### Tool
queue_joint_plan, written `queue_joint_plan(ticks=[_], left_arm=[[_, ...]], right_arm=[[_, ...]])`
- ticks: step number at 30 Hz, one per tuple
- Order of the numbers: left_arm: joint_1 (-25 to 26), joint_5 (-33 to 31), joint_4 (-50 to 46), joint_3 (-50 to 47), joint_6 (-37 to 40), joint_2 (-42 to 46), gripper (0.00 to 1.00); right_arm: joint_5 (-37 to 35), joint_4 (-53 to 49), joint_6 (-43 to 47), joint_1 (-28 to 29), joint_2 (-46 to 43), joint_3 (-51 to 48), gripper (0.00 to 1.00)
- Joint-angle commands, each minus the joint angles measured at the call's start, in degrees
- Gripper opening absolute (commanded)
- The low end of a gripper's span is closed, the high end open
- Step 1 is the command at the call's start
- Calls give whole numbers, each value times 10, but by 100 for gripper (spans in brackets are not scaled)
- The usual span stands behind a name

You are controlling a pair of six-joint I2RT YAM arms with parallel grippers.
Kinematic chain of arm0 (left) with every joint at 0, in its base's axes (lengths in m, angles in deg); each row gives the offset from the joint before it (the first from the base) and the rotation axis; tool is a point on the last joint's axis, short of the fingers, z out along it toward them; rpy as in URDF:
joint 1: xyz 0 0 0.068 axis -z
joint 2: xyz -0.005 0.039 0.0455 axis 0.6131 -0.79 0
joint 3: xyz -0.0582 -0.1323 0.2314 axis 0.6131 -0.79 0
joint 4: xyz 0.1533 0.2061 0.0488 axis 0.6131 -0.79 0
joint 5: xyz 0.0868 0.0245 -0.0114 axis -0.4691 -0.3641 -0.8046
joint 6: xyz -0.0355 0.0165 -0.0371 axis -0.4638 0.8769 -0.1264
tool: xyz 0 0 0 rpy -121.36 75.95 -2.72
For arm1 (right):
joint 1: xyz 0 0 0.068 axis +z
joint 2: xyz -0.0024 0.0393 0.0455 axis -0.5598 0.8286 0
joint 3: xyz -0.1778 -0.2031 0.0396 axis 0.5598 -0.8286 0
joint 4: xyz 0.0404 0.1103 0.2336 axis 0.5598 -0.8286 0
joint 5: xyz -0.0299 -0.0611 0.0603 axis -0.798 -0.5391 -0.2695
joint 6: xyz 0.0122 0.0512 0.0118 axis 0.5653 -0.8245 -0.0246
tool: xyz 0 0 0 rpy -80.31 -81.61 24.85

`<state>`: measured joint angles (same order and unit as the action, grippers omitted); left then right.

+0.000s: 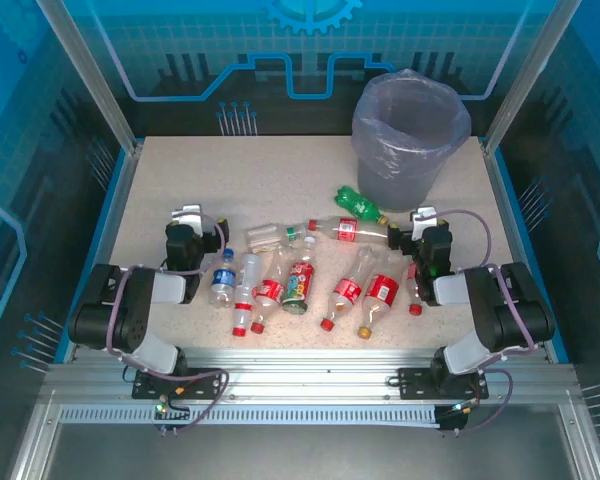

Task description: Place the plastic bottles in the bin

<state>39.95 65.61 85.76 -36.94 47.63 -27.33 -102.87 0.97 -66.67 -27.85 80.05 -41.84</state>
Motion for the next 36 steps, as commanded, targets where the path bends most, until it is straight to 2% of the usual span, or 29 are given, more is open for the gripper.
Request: queue_joint_plan(ticks=[1, 28, 30, 32, 36], left_arm=[[-3, 4, 14, -1, -4, -3, 99], [-10, 24, 4, 3, -6, -1, 99], [-9, 18, -22, 13, -8, 12, 99], [-9, 1, -91, 37, -14, 44, 99], [-3, -4, -237, 102, -6, 99, 99]], right_arm=[[5, 6, 0, -5, -3, 10, 100], [32, 3, -9, -21, -4, 9, 100], [40, 1, -11, -23, -6, 10, 100], [46, -41, -14, -27, -28, 23, 100], [42, -206, -18, -30, -125, 68, 100]])
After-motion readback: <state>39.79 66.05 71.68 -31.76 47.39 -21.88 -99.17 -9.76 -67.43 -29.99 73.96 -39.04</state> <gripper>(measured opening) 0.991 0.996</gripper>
